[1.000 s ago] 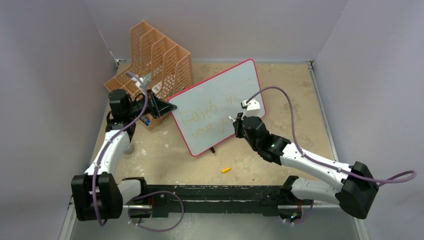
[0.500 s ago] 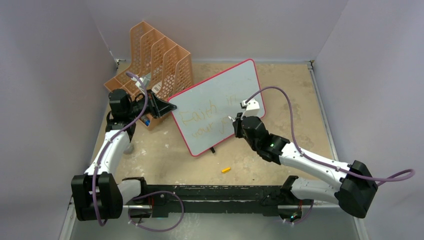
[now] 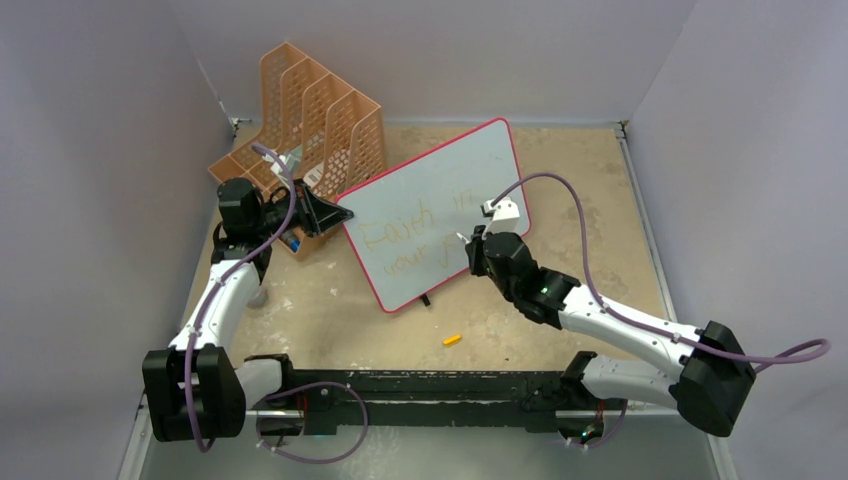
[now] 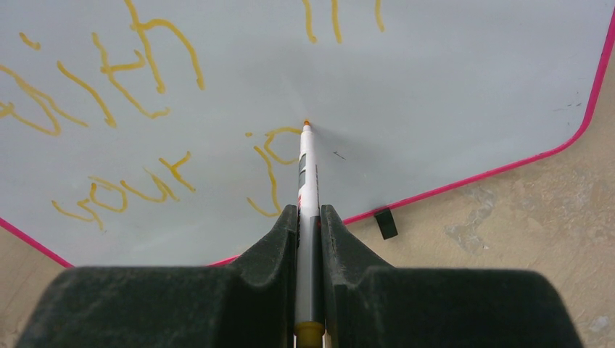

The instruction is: Write a sentence on the whiteboard

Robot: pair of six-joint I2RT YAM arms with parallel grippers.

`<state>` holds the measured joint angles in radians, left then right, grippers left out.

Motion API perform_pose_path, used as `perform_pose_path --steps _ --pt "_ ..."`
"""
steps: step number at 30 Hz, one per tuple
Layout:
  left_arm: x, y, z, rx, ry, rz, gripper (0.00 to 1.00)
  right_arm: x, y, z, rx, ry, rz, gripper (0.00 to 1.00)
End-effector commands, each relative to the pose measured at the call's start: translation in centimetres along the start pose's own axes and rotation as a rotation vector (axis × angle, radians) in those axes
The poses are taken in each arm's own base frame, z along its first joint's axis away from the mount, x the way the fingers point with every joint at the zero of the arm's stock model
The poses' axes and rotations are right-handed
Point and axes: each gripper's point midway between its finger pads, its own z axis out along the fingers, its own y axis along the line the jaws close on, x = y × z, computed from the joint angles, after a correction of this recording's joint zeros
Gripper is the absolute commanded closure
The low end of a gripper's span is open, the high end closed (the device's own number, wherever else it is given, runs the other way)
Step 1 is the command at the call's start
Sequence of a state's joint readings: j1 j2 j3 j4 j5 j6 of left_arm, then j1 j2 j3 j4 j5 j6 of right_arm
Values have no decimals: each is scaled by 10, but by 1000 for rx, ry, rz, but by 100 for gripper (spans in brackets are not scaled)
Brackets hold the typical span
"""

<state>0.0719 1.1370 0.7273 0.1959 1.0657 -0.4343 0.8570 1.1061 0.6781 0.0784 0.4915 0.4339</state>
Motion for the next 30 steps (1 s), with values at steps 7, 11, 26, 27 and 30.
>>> perform_pose_path --steps 7,11,26,27,30 --pt "-17 5 0 -22 -36 127 100 8 -2 -3 -3 29 22 100" --pt "-18 6 -1 -25 -36 130 100 11 -3 -2 7 39 28 100" --pt "-18 7 0 -31 -36 130 100 19 -10 -1 54 62 68 100" --pt "-18 6 -1 -31 -37 133 100 19 -10 -1 57 62 70 100" --pt "-19 6 -1 -31 -37 134 100 18 -11 -1 66 57 83 100"
